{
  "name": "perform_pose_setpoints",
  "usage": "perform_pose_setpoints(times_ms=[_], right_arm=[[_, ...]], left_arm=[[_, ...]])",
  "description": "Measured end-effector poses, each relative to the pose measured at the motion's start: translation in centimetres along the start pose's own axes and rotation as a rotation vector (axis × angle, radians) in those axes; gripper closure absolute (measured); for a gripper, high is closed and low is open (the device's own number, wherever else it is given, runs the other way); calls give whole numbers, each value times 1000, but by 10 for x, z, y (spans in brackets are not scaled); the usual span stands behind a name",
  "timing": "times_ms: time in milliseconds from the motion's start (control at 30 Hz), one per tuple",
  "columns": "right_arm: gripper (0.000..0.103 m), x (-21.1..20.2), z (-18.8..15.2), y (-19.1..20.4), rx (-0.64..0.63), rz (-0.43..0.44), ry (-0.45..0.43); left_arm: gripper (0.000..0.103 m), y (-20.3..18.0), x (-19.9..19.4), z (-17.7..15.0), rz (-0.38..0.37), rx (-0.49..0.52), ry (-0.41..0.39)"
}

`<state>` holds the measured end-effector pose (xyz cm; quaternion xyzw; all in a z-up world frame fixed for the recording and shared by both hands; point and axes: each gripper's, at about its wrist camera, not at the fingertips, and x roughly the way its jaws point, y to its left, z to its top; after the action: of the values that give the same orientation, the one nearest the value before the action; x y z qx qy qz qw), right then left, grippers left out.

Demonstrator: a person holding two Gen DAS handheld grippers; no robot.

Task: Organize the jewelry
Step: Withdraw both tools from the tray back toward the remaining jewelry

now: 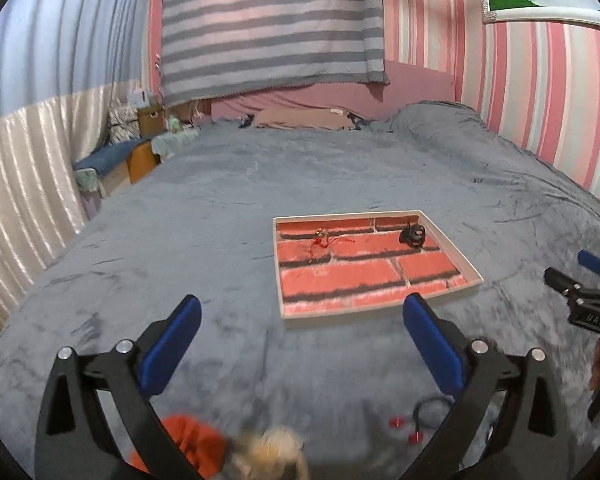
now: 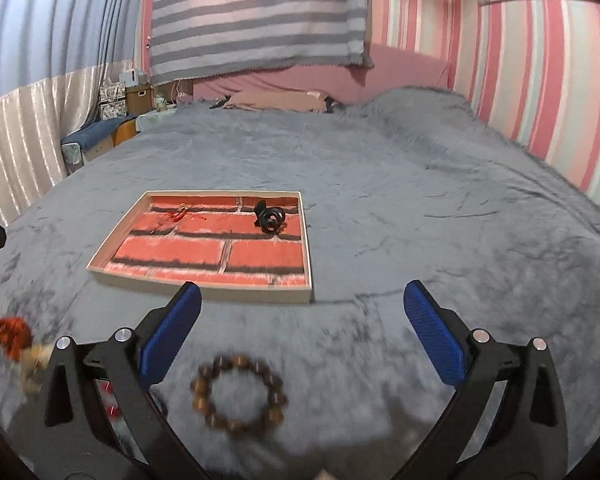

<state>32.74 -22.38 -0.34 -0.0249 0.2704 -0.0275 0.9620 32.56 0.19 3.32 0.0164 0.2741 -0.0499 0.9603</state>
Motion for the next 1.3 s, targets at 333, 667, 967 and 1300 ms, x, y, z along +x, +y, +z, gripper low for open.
perform_pose_setpoints(times_ms=[333, 667, 967, 1300], right_arm=[[4, -85, -66, 0, 32, -33, -30], [5, -88, -122, -10, 66, -105, 10], [5, -76, -143, -8, 65, -124, 22], [11, -40, -160, -5, 90, -110, 113]], left_arm=[[4, 11, -85, -60, 37, 1, -37], [4, 24, -94, -105, 47, -27, -19], [4, 32, -61, -138, 23, -81, 51], [5, 27, -20, -142, 12, -63, 85]])
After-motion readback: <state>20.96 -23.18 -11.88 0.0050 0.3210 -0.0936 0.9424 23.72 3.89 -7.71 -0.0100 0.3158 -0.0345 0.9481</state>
